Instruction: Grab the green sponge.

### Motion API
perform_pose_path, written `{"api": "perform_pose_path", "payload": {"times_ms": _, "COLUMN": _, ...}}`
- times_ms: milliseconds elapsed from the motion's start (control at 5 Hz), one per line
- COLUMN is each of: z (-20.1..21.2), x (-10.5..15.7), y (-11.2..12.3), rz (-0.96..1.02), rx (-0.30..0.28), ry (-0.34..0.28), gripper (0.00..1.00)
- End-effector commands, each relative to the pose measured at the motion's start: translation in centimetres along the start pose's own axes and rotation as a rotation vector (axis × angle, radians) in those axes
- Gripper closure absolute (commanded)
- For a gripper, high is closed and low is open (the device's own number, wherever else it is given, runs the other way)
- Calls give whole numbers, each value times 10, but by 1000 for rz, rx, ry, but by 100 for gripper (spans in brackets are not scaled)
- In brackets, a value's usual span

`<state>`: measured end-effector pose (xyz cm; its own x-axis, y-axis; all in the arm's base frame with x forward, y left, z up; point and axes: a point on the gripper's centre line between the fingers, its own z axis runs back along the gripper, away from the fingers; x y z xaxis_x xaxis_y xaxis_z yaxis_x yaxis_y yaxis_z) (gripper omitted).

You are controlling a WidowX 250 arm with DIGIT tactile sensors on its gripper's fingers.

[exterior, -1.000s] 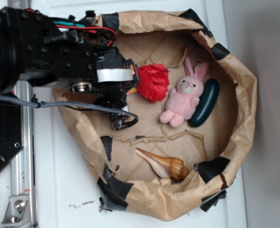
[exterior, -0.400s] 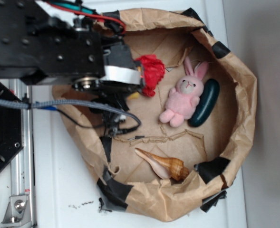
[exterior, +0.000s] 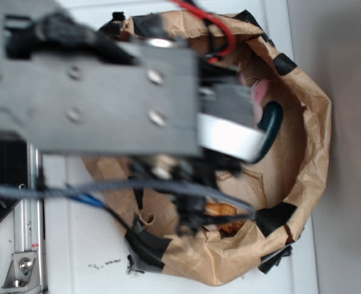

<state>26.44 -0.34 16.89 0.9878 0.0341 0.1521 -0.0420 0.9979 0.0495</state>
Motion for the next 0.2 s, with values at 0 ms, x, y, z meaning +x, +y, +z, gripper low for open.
{"api": "perform_pose_path", "payload": {"times_ms": 0, "z": 16, "x": 1, "y": -6, "rz": 2, "rx": 19, "ry": -42, "gripper": 100}}
